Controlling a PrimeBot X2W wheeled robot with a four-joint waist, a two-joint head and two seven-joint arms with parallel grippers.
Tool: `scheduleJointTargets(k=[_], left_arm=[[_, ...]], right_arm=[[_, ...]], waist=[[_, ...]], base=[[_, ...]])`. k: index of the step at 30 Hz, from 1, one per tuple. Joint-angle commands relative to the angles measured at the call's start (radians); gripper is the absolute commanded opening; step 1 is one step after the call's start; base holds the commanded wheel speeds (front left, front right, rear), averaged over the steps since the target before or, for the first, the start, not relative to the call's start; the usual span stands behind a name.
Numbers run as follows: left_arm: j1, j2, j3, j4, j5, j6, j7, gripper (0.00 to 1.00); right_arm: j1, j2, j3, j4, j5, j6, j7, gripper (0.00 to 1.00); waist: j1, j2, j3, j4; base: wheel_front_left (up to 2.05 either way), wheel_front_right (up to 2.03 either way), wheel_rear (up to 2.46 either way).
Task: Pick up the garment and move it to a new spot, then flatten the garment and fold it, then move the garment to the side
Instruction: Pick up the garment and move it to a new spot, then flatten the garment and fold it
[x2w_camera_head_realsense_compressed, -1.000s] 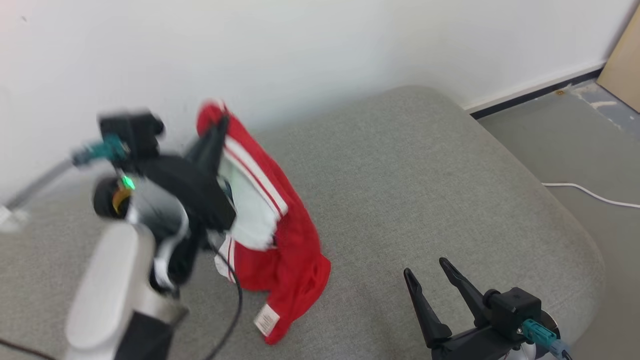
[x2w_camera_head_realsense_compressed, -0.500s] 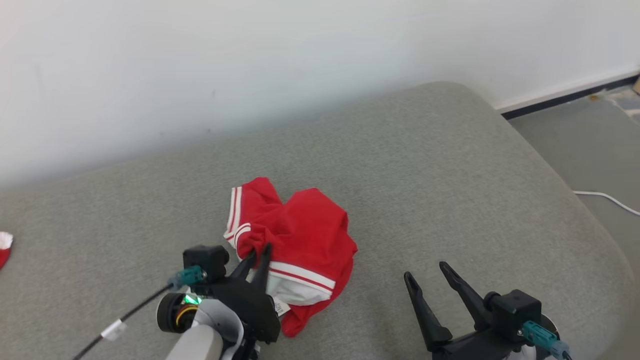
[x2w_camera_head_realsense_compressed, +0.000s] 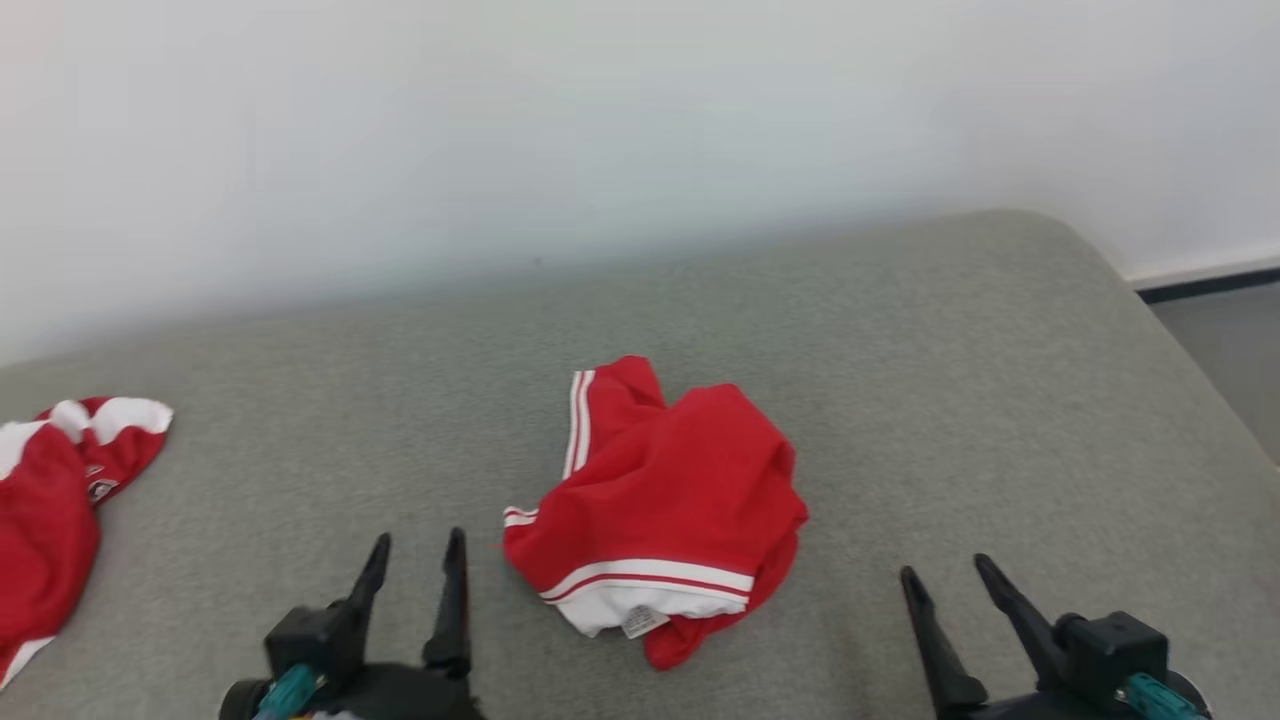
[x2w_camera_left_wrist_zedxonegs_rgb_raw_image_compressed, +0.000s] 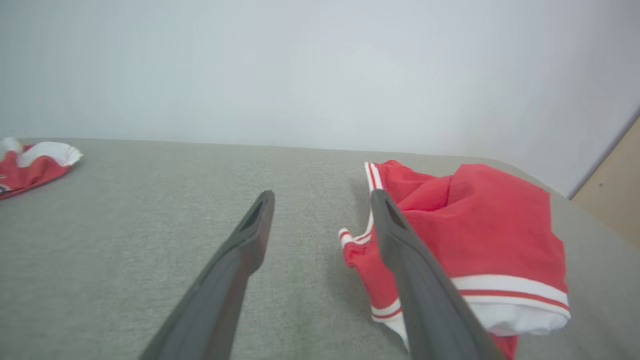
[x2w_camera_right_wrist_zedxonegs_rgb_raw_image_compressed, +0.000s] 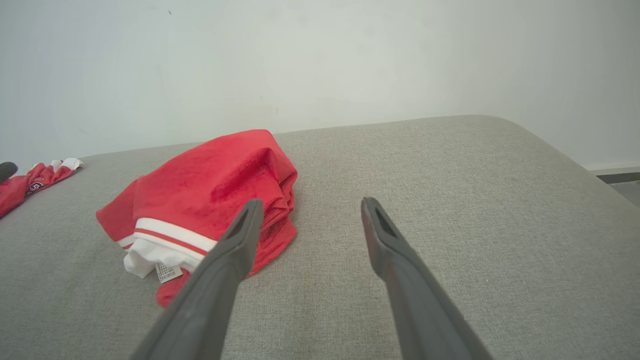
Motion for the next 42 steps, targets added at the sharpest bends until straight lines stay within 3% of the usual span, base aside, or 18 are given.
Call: scheduleJointTargets(k=[1, 9, 20, 30, 42], left_arm=[[0.035, 0.009, 0.013, -0.026, 0.019, 0.003, -0.005, 1.0], [0.225, 0.003, 0.153, -0.229, 0.104, -0.015, -0.006, 1.0], [0.391, -0.024, 0.304, -0.248, 0.195, -0.105, -0.006, 1.0], [0.452, -0.048, 0.348, -0.234, 0.244, -0.152, -0.006, 1.0], [0.433, -0.061, 0.339, -0.208, 0.255, -0.172, -0.006, 1.0]], right_arm=[[0.016, -0.005, -0.015, -0.003, -0.01, -0.002, -0.007, 1.0], [0.058, -0.018, -0.06, 0.013, -0.013, -0.002, -0.038, 1.0], [0.088, -0.064, -0.048, 0.087, 0.051, -0.002, -0.153, 1.0], [0.08, -0.081, -0.039, 0.158, 0.083, -0.002, -0.197, 1.0], [0.057, -0.076, -0.031, 0.176, 0.083, -0.002, -0.198, 1.0]], waist=[[0.0, 0.0, -0.02, 0.054], [0.0, 0.0, -0.055, 0.113], [0.0, 0.0, -0.103, 0.14], [0.0, 0.0, -0.126, 0.141], [0.0, 0.0, -0.115, 0.133]], base=[[0.0, 0.0, 0.0], [0.0, 0.0, 0.0], [0.0, 0.0, 0.0], [0.0, 0.0, 0.0], [0.0, 0.0, 0.0]])
